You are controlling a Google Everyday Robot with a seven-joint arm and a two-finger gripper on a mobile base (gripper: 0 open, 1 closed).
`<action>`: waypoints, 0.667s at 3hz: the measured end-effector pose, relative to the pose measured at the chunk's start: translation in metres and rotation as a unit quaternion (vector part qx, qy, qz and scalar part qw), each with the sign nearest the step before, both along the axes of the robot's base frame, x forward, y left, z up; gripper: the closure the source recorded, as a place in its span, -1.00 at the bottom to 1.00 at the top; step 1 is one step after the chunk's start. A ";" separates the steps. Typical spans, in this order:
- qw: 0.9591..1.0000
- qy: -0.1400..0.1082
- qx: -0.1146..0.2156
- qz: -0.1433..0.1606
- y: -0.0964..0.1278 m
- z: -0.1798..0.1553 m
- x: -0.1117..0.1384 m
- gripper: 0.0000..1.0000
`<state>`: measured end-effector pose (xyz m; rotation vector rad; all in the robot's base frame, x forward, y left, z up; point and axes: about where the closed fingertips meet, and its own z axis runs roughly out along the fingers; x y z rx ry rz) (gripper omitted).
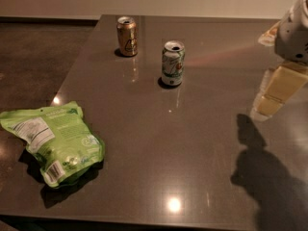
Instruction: Move 7up can near green rice chip bag
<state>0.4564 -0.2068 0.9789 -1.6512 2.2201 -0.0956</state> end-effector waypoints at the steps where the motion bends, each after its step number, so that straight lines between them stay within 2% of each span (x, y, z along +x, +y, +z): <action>1: 0.998 -0.018 0.051 -0.042 0.018 -0.013 0.047 -1.00; 2: 0.992 -0.031 0.094 -0.075 0.029 -0.022 0.082 -1.00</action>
Offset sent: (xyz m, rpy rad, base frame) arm 0.1247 0.0394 -0.0307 0.2952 -0.0948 -0.2340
